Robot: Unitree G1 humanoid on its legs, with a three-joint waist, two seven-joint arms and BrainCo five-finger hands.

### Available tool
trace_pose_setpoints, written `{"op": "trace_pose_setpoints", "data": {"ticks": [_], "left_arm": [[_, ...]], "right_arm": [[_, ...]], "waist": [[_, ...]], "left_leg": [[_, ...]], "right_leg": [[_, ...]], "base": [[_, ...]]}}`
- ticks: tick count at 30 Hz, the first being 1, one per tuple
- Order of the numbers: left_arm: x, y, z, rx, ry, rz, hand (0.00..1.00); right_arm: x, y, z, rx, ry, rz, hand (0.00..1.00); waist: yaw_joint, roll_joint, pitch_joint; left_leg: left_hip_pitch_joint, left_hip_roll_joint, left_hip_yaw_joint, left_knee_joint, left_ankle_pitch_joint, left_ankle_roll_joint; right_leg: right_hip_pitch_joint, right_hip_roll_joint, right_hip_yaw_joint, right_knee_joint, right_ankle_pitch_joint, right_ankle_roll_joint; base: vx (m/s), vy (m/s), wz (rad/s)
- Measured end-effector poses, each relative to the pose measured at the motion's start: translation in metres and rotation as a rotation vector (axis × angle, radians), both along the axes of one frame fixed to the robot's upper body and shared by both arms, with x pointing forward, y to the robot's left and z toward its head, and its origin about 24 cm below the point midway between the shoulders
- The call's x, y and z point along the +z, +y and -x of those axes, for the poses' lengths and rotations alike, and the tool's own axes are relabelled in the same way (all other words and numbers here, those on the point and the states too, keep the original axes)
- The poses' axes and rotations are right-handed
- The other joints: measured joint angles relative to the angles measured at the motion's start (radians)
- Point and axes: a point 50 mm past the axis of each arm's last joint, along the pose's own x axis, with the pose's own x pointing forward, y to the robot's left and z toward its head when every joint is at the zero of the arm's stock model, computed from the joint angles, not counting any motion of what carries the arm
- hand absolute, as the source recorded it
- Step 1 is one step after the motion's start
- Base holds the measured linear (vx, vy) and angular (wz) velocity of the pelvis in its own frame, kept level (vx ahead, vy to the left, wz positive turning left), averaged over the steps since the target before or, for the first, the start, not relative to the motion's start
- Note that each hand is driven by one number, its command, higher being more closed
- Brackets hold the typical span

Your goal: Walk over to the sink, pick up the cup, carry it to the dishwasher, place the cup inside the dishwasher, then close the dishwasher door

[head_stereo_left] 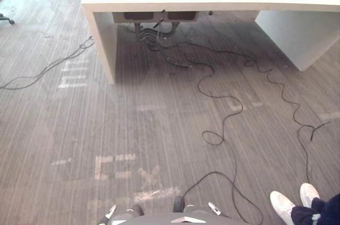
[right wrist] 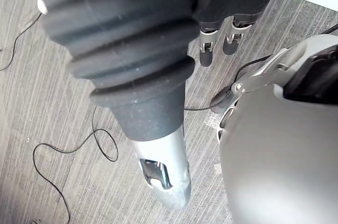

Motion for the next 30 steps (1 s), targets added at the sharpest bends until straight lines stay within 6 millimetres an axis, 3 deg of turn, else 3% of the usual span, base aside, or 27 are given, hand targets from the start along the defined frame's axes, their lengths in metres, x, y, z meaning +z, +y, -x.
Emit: {"op": "trace_pose_setpoints", "data": {"ticks": [3,5,8,9,10,11,14,16,18,19,20,21,22,23,24,26,27,29,30], "left_arm": [[-0.001,0.002,-0.002,-0.08,-0.021,-0.039,0.0],[0.0,0.003,-0.006,-0.148,-0.029,-0.059,0.0],[0.001,0.008,-0.014,-0.242,-0.046,-0.097,0.0],[0.001,0.01,-0.015,-0.25,-0.053,-0.114,0.0],[0.001,0.011,-0.017,-0.256,-0.064,-0.139,0.0],[0.001,0.014,-0.017,-0.251,-0.074,-0.167,0.0],[0.002,0.016,-0.021,-0.242,-0.114,-0.165,0.0],[0.003,0.017,-0.028,-0.25,-0.146,-0.178,0.0],[0.005,0.023,-0.035,-0.247,-0.19,-0.215,0.0],[0.006,0.024,-0.037,-0.241,-0.202,-0.222,0.0],[0.009,0.028,-0.045,-0.219,-0.24,-0.233,0.0],[0.01,0.019,-0.057,-0.198,-0.295,-0.222,0.0],[0.011,0.009,-0.064,-0.197,-0.324,-0.196,0.0],[0.012,-0.011,-0.077,-0.21,-0.38,-0.149,0.0],[0.013,-0.022,-0.08,-0.213,-0.4,-0.119,0.0],[0.017,-0.048,-0.095,-0.235,-0.461,-0.043,0.0],[0.017,-0.053,-0.097,-0.235,-0.469,-0.03,0.0],[0.015,-0.07,-0.09,-0.201,-0.46,0.017,0.0],[0.016,-0.072,-0.09,-0.183,-0.474,0.018,0.0]], "right_arm": [[0.001,-0.001,-0.003,0.022,-0.009,0.008,0.0],[0.003,-0.003,-0.008,0.038,-0.026,0.017,0.0],[0.004,-0.003,-0.013,0.052,-0.044,0.023,0.0],[0.004,-0.003,-0.013,0.051,-0.044,0.022,0.0],[0.004,-0.002,-0.013,0.053,-0.043,0.019,0.0],[0.003,-0.001,-0.01,0.05,-0.034,0.018,0.0],[0.001,0.001,0.001,0.041,-0.004,0.009,0.0],[0.0,0.003,0.009,0.032,0.02,0.002,0.0],[-0.003,0.01,0.023,0.001,0.072,-0.024,0.0],[-0.003,0.012,0.028,-0.008,0.086,-0.033,0.0],[-0.005,0.021,0.041,-0.024,0.12,-0.057,0.0],[-0.006,0.026,0.05,-0.051,0.148,-0.078,0.0],[-0.006,0.025,0.054,-0.064,0.158,-0.08,0.0],[-0.006,0.023,0.059,-0.098,0.167,-0.077,0.0],[-0.006,0.021,0.062,-0.113,0.17,-0.075,0.0],[-0.005,0.017,0.07,-0.153,0.181,-0.068,0.0],[-0.005,0.018,0.071,-0.156,0.181,-0.069,0.0],[-0.004,0.013,0.071,-0.171,0.156,-0.048,0.0],[-0.004,0.013,0.067,-0.173,0.144,-0.044,0.0]], "waist": [[-0.003,0.001,-0.001],[-0.005,0.001,-0.002],[-0.008,-0.013,0.018],[-0.013,-0.016,0.026],[-0.024,-0.02,0.032],[-0.045,-0.019,0.045],[-0.046,-0.026,0.05],[-0.052,-0.03,0.067],[-0.055,-0.049,0.088],[-0.055,-0.056,0.092],[-0.055,-0.081,0.101],[-0.06,-0.073,0.11],[-0.068,-0.059,0.112],[-0.077,-0.018,0.114],[-0.082,-0.003,0.113],[-0.089,0.031,0.094],[-0.092,0.043,0.088],[-0.102,0.077,0.05],[-0.095,0.076,0.048]], "left_leg": [[0.004,0.001,0.012,0.0,-0.007,0.0],[-0.022,-0.002,0.022,0.0,-0.013,0.011],[-0.018,-0.015,0.039,0.003,-0.02,0.022],[-0.004,-0.015,0.038,0.001,-0.021,0.023],[0.02,-0.017,0.03,-0.005,-0.023,0.025],[0.046,-0.015,0.013,-0.004,-0.03,0.026],[0.07,0.019,-0.012,0.033,-0.06,0.008],[0.088,0.046,-0.032,0.064,-0.084,-0.014],[0.119,0.058,-0.038,0.103,-0.128,-0.049],[0.127,0.056,-0.039,0.116,-0.143,-0.062],[0.152,0.039,-0.046,0.142,-0.176,-0.089],[0.171,0.047,-0.058,0.167,-0.199,-0.109],[0.168,0.063,-0.062,0.175,-0.206,-0.114],[0.168,0.093,-0.068,0.197,-0.235,-0.13],[0.169,0.105,-0.07,0.205,-0.249,-0.13],[0.178,0.142,-0.089,0.217,-0.293,-0.132],[0.186,0.148,-0.096,0.216,-0.305,-0.121],[0.195,0.177,-0.123,0.237,-0.344,0.019],[0.166,0.188,-0.127,0.311,-0.319,0.008]], "right_leg": [[-0.013,-0.004,0.001,0.03,-0.02,0.001],[-0.145,-0.047,-0.012,0.257,-0.111,0.015],[-0.282,-0.115,-0.044,0.553,-0.149,0.026],[-0.289,-0.124,-0.047,0.587,-0.149,0.026],[-0.305,-0.14,-0.055,0.645,-0.148,0.031],[-0.322,-0.16,-0.061,0.698,-0.202,0.036],[-0.344,-0.158,-0.058,0.63,-0.212,0.042],[-0.347,-0.148,-0.057,0.518,-0.157,0.043],[-0.339,-0.136,-0.035,0.307,-0.043,0.053],[-0.328,-0.136,-0.029,0.257,-0.03,0.06],[-0.299,-0.153,-0.027,0.187,-0.051,0.097],[-0.3,-0.166,-0.03,0.235,0.029,0.082],[-0.313,-0.164,-0.038,0.273,0.026,0.079],[-0.331,-0.153,-0.04,0.336,0.015,0.061],[-0.341,-0.149,-0.04,0.37,0.006,0.048],[-0.389,-0.128,-0.04,0.515,-0.068,-0.026],[-0.397,-0.124,-0.041,0.553,-0.096,-0.035],[-0.414,-0.094,-0.071,0.629,-0.193,-0.055],[-0.413,-0.09,-0.067,0.638,-0.209,-0.06]], "base": [[-0.05,0.003,-0.08],[-0.04,0.035,-0.19],[-0.04,0.027,-0.16],[0.03,0.003,-0.07],[0.1,-0.027,0.18],[0.15,-0.043,0.23],[0.16,-0.072,0.26],[0.29,-0.164,0.31],[0.25,-0.18,0.11],[0.27,-0.226,0.09],[0.31,-0.253,0.23],[0.33,-0.248,0.3],[0.36,-0.224,0.31],[0.3,-0.162,0.22],[0.41,-0.238,0.18],[0.37,-0.226,0.13],[0.31,-0.186,0.08],[0.38,-0.156,0.0],[0.42,-0.159,-0.13]]}}
